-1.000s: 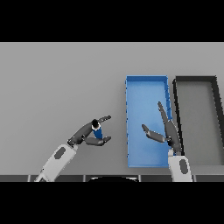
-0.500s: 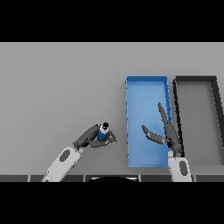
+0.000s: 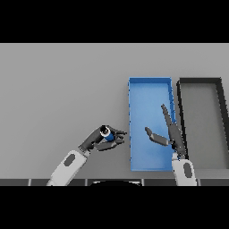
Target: Pick up the blue pipe and place it into the blue bin.
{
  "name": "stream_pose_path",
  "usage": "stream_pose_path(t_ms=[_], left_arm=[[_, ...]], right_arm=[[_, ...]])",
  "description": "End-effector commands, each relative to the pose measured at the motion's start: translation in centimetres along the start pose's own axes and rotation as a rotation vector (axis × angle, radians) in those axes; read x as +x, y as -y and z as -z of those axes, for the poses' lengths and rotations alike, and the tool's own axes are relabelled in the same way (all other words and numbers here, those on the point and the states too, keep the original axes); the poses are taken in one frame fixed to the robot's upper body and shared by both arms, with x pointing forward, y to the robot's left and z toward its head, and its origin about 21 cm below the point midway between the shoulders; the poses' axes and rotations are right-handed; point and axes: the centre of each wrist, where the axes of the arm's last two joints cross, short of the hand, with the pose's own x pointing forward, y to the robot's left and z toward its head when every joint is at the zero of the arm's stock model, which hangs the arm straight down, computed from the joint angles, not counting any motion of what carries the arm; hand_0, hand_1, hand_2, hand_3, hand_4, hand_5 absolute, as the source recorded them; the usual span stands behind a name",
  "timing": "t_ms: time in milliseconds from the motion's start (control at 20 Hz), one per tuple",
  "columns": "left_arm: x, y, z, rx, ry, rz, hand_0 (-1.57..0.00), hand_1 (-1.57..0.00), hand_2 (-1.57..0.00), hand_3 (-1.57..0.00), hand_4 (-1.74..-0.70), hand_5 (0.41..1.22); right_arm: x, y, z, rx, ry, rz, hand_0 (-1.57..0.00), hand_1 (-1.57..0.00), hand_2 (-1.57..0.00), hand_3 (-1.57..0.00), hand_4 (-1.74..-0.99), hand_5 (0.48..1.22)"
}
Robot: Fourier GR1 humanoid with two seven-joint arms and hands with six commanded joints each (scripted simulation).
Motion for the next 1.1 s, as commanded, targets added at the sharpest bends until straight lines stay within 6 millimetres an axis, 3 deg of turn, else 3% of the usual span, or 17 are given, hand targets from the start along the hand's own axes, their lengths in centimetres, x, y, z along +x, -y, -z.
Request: stream_pose_path(t_ms=[0,200,350,500,700,850,1050], left_arm=[[0.5,0.1,0.2,0.001,0.006,0.000,-1.55,-1.55,-1.55,-1.55,-1.48,1.213],[2.6,-0.2,1.8,-0.030,0.011,0.026,-1.56,-1.56,-1.56,-1.56,-1.47,1.218],[3.1,0.5,1.6,-0.059,0.008,0.024,-1.57,-1.57,-1.57,-1.57,-1.47,1.219],[3.5,-0.2,1.7,-0.067,0.013,0.029,-1.57,-1.57,-1.57,-1.57,-1.47,1.220],[3.2,0.4,1.8,-0.074,-0.016,0.026,-1.57,-1.57,-1.57,-1.57,-1.47,1.220],[3.1,-0.1,1.7,-0.068,0.000,0.036,-1.57,-1.57,-1.57,-1.57,-1.47,1.220],[3.0,0.1,1.7,-0.077,-0.001,0.041,-1.57,-1.57,-1.57,-1.57,-1.47,1.221]], right_arm=[[-0.1,-0.1,-0.1,0.000,0.007,-0.004,0.00,0.00,0.00,0.00,-1.138,0.552],[0.2,0.2,-0.2,-0.003,0.022,-0.006,0.00,0.00,0.00,0.00,-1.128,0.564],[-0.4,0.2,0.0,0.001,0.002,-0.009,0.00,0.00,0.00,0.00,-1.123,0.571],[-0.2,0.3,-0.6,-0.014,0.012,-0.019,0.00,0.00,0.00,0.00,-1.124,0.578],[0.5,0.4,-1.3,-0.048,0.004,-0.060,0.00,0.00,0.00,0.00,-1.133,0.578],[1.0,-0.1,-1.7,-0.063,-0.006,-0.061,0.00,0.00,0.00,0.00,-1.191,0.577],[2.6,0.7,-1.7,-0.017,0.165,0.074,0.00,-0.02,-0.03,0.00,-1.172,0.579]])
